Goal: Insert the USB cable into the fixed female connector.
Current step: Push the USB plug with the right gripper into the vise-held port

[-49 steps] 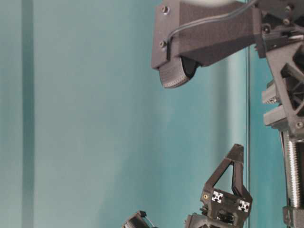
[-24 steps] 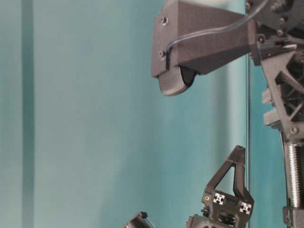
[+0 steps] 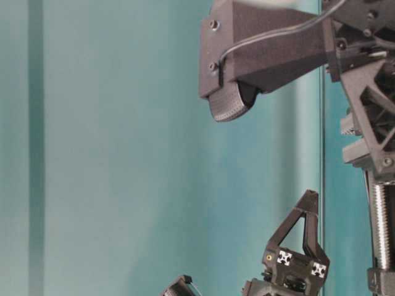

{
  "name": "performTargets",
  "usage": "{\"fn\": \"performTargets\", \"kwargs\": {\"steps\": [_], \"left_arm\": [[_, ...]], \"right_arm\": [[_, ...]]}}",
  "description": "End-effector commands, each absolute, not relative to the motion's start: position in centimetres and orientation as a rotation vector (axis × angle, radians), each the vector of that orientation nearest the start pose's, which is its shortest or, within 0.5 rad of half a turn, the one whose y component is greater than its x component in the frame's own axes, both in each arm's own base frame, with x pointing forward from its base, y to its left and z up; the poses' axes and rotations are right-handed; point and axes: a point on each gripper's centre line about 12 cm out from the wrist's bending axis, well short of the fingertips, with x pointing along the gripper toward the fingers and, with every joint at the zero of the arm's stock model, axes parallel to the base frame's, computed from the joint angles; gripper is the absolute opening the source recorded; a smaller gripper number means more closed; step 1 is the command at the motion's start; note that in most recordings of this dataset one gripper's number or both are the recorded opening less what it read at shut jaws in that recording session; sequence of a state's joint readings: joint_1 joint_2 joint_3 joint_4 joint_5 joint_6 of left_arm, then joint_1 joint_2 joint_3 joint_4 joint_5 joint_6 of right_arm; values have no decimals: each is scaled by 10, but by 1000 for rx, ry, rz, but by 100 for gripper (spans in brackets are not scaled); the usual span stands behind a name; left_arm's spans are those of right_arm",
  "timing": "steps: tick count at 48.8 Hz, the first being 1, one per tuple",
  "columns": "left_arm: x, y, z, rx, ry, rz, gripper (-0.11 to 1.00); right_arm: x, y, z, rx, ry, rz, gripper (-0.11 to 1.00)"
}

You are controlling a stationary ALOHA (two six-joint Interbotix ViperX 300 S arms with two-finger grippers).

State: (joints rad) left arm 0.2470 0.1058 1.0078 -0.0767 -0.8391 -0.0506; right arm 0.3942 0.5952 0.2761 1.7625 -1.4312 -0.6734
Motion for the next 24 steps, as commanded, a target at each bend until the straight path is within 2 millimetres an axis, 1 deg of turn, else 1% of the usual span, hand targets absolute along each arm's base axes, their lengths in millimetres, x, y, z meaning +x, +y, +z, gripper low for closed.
{"fn": "performTargets", "kwargs": {"steps": [1, 12, 24], "left_arm": [[326, 90, 128, -104, 228, 312, 2], [326, 90, 127, -105, 231, 312, 2], [323, 89, 127, -107, 235, 313, 2]], "right_arm": [[425, -12, 109, 211, 118, -1356, 22], [426, -11, 109, 216, 118, -1352, 22], [429, -5, 114, 220, 143, -1330, 22]]}}
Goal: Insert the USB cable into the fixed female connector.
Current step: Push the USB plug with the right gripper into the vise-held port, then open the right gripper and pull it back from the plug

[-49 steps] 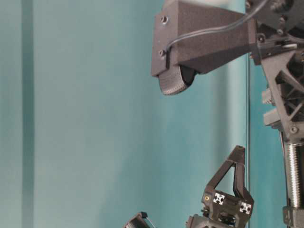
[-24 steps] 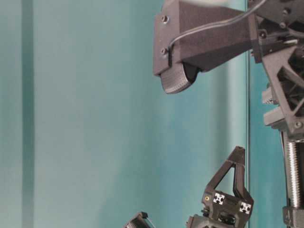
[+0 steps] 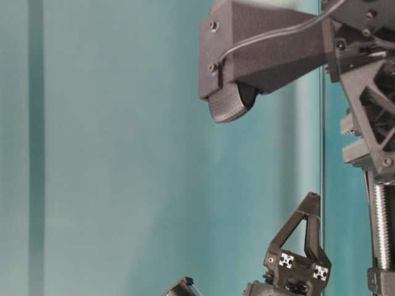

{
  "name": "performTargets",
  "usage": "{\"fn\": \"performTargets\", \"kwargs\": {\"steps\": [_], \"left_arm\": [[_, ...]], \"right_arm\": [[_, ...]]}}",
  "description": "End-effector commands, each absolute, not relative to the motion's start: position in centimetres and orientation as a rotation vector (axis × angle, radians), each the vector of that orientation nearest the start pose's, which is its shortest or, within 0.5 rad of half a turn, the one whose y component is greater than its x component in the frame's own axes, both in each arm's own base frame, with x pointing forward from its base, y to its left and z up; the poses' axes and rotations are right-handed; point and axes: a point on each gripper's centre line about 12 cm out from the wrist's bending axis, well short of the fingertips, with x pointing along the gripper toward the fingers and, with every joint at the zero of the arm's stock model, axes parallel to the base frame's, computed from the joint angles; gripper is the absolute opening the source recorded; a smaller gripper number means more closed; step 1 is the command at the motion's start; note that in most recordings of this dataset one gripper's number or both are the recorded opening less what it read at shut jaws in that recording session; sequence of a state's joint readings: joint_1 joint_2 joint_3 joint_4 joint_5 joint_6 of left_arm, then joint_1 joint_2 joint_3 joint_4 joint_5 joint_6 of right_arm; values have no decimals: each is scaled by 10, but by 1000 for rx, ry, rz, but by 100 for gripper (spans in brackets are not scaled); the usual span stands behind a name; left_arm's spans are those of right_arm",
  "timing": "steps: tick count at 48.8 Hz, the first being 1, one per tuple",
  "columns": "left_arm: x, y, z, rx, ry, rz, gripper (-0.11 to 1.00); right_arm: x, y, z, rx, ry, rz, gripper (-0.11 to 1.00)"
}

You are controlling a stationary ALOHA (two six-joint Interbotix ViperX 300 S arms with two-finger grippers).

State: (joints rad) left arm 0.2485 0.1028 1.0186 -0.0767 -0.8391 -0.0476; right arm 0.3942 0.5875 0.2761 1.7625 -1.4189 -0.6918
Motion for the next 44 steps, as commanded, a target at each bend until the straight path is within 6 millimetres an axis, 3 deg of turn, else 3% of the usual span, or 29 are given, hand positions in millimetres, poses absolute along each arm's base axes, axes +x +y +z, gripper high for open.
{"fn": "performTargets", "kwargs": {"steps": [1, 16, 34, 44], "left_arm": [[324, 89, 127, -105, 234, 311, 2], [323, 89, 126, -105, 239, 312, 2], [323, 88, 126, -105, 237, 311, 2], [323, 88, 126, -105, 239, 311, 2]], "right_arm": [[429, -5, 114, 219, 147, -1330, 22], [422, 15, 118, 250, 169, -1414, 22], [427, 20, 116, 293, 186, -1375, 22], [428, 25, 117, 323, 196, -1389, 52]]}}
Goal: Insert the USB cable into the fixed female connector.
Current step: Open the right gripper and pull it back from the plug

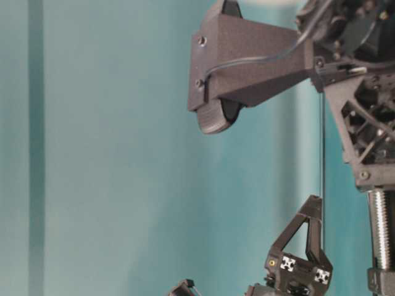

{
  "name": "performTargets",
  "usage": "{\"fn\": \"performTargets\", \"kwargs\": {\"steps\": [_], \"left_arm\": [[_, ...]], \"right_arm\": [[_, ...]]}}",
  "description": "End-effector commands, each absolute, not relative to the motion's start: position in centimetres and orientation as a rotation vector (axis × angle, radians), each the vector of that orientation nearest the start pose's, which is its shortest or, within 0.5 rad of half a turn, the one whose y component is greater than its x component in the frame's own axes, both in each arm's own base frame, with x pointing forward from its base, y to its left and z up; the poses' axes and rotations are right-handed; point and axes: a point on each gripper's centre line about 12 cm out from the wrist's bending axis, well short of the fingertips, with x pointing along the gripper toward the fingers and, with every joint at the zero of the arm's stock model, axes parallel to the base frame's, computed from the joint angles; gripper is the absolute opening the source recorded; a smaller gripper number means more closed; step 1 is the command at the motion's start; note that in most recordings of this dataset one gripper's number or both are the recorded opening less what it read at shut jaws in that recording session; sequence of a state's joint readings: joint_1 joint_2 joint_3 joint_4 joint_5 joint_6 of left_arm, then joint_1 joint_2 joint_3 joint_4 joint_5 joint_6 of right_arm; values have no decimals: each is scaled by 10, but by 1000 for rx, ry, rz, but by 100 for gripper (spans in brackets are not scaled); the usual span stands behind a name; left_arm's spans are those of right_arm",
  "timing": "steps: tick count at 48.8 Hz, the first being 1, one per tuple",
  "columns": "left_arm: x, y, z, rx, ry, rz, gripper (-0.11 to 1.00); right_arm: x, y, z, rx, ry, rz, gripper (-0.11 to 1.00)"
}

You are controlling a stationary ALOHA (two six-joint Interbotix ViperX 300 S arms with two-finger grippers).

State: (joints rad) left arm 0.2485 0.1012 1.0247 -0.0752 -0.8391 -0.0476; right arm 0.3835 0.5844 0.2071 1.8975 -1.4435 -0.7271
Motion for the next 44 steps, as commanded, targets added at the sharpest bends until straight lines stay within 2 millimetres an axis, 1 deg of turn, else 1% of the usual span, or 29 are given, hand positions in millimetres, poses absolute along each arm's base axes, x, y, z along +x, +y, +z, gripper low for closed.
{"fn": "performTargets", "kwargs": {"steps": [1, 14, 23, 27, 37, 44], "left_arm": [[323, 89, 126, -105, 237, 312, 2], [322, 89, 125, -106, 240, 312, 2], [321, 89, 125, -106, 243, 313, 2], [321, 89, 125, -106, 243, 313, 2], [321, 88, 125, -105, 242, 311, 2], [321, 88, 125, -108, 246, 313, 2]], "right_arm": [[428, 28, 117, 326, 197, -1384, 54], [430, 59, 125, 351, 191, -1343, 56], [418, 89, 126, 365, 229, -1348, 56], [414, 102, 135, 369, 220, -1335, 56], [405, 125, 158, 387, 221, -1266, 57], [388, 135, 174, 363, 232, -1207, 57]]}}
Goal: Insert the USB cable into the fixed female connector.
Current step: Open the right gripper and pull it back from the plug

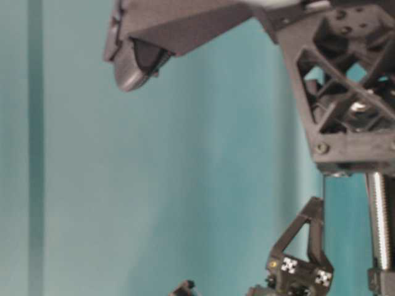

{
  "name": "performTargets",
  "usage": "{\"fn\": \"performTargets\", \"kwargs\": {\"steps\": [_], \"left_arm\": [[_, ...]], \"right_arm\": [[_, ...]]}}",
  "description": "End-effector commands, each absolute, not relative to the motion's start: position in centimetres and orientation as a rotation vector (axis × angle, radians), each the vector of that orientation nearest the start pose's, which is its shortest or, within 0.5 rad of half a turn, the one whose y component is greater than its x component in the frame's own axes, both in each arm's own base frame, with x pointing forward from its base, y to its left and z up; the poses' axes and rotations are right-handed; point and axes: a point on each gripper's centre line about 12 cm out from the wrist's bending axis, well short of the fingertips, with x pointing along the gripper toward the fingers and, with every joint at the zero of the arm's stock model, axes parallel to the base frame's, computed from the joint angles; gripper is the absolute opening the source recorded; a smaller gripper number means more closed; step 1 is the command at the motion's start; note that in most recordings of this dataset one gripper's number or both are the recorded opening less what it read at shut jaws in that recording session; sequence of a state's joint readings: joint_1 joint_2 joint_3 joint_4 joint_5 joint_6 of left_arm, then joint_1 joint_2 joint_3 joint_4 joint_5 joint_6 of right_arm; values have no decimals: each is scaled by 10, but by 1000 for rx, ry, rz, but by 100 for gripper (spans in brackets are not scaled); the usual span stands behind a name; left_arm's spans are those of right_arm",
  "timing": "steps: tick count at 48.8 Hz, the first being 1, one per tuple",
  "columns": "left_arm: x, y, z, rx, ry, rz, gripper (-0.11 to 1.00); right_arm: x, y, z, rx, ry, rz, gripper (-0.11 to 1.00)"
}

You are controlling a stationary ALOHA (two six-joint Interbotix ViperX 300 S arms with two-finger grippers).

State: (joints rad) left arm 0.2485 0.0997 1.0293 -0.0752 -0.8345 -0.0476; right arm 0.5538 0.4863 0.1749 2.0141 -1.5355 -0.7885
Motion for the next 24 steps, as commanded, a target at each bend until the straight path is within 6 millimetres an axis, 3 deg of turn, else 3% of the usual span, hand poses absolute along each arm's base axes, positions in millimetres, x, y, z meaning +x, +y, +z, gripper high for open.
{"fn": "performTargets", "kwargs": {"steps": [1, 13, 24], "left_arm": [[321, 88, 126, -108, 243, 312, 2], [315, 86, 136, -107, 220, 310, 2], [304, 84, 141, -108, 210, 312, 2]], "right_arm": [[385, 134, 175, 360, 233, -1202, 57], [348, 114, 190, 328, 244, -1083, 57], [329, 99, 195, 327, 255, -956, 57]]}}
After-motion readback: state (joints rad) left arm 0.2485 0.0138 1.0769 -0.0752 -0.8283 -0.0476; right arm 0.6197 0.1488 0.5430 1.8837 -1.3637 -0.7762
